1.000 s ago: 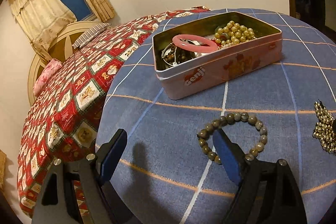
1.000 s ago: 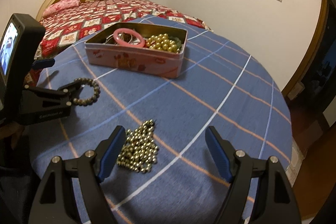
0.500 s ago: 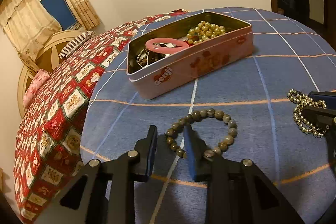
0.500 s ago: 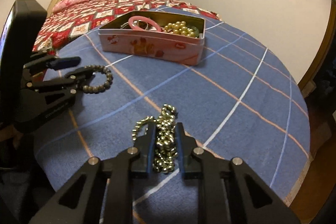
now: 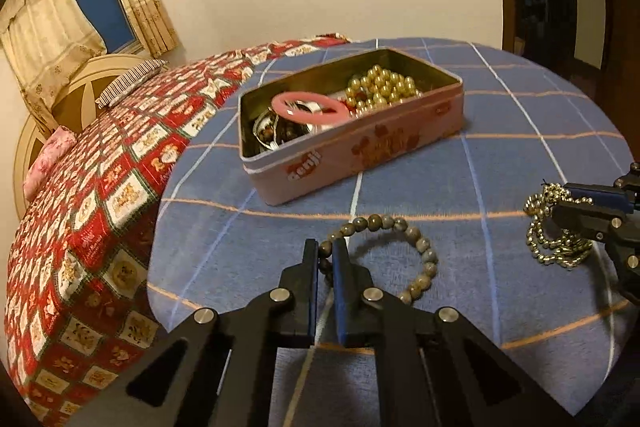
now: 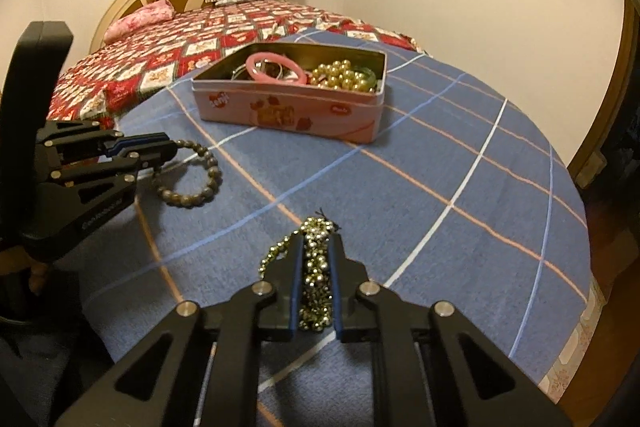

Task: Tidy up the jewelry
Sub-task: 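Grasp the metallic bead chain with the right tool while the left grasps the dark bracelet, then carry the dark bracelet and bead chain into the pink tin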

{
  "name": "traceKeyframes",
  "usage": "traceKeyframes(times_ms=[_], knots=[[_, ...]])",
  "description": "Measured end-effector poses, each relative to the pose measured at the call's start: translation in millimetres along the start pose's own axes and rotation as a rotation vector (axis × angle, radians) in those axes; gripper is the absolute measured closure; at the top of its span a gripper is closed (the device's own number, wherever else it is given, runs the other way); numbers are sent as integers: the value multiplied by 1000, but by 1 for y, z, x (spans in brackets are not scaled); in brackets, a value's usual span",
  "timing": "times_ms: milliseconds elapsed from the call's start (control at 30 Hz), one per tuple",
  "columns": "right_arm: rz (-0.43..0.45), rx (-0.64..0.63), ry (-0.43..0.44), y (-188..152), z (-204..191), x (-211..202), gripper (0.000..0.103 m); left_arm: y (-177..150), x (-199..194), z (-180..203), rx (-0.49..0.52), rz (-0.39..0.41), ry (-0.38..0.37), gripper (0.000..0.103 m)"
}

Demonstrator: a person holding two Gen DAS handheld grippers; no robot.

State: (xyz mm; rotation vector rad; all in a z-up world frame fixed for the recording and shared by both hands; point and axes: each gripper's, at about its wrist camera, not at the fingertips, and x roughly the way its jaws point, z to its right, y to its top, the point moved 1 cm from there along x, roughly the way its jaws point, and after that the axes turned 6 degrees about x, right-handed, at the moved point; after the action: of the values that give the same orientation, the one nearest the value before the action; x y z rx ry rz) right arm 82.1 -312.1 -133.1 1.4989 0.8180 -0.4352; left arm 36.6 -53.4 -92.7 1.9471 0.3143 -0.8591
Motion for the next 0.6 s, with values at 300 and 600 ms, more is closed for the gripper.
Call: traceKeyframes(times_ms=[300, 600], knots=[[45, -10, -20, 11, 1, -16, 89, 10, -23, -8, -3, 58, 32, 97], [77, -35, -74, 19, 4, -22, 89, 18, -32, -23, -19, 87, 85, 97]])
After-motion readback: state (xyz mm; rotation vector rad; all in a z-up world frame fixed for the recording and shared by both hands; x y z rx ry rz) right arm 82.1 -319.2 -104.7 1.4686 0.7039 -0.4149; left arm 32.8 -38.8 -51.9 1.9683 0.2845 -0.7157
